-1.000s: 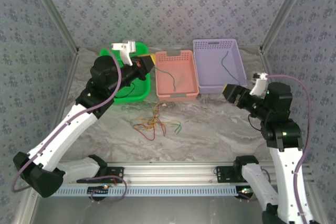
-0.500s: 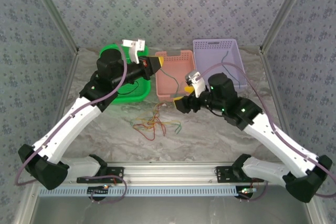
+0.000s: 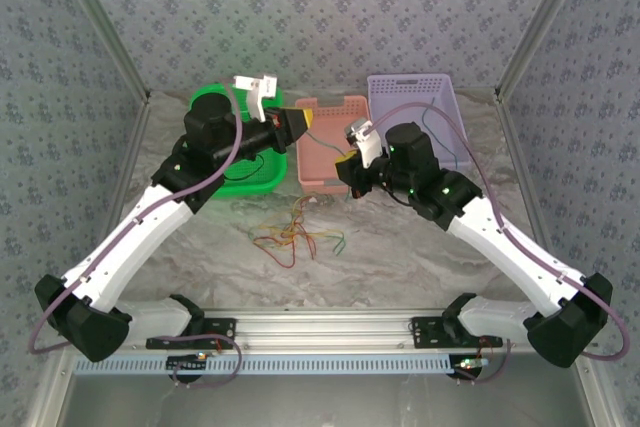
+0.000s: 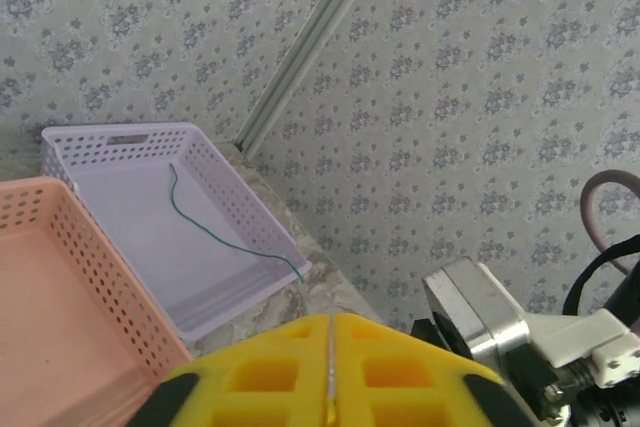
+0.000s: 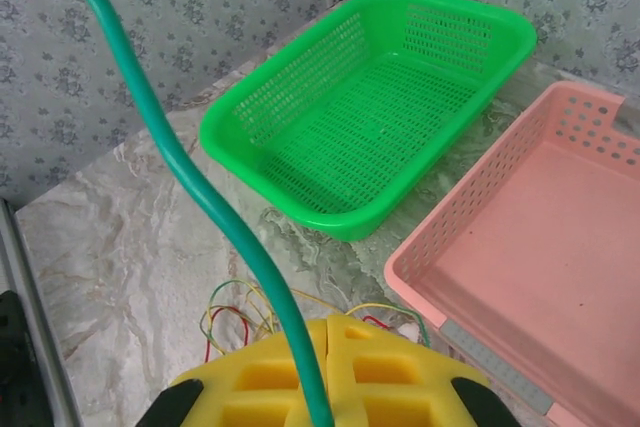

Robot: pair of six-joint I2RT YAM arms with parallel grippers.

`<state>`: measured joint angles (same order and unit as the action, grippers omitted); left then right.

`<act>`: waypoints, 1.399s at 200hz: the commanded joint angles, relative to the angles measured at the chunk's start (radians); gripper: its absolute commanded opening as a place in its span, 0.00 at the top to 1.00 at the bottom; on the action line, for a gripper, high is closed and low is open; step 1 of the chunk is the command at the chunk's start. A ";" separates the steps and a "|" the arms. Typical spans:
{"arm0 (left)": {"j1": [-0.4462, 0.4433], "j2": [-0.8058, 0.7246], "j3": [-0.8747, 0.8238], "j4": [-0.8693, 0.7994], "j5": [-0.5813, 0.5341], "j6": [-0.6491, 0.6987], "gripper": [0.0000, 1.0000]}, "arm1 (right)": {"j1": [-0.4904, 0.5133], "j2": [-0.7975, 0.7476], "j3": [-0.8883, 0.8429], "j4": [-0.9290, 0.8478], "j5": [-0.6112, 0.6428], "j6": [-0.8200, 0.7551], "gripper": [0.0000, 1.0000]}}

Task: Untangle the cables

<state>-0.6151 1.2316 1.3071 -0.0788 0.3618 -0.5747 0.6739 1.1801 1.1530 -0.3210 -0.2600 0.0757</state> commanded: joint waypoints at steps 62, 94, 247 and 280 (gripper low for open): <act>0.005 -0.226 -0.056 -0.178 -0.352 -0.114 0.01 | -0.334 -0.005 0.245 -0.202 -0.067 0.216 1.00; -0.003 -0.276 -0.218 -0.247 -0.373 -0.211 0.02 | -0.472 0.132 0.403 -0.332 0.070 0.246 1.00; -0.220 -0.370 -0.528 -0.203 -0.501 -0.190 0.05 | -0.510 0.921 0.884 -0.490 0.530 0.243 1.00; -0.219 -0.386 -0.529 -0.193 -0.488 -0.191 0.05 | -0.507 1.072 1.016 -0.549 0.498 0.255 1.00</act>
<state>-0.8333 0.8711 0.7712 -0.2886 -0.1211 -0.7860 0.1642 2.1532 2.0644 -0.7952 0.2298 0.3187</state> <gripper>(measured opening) 0.952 0.073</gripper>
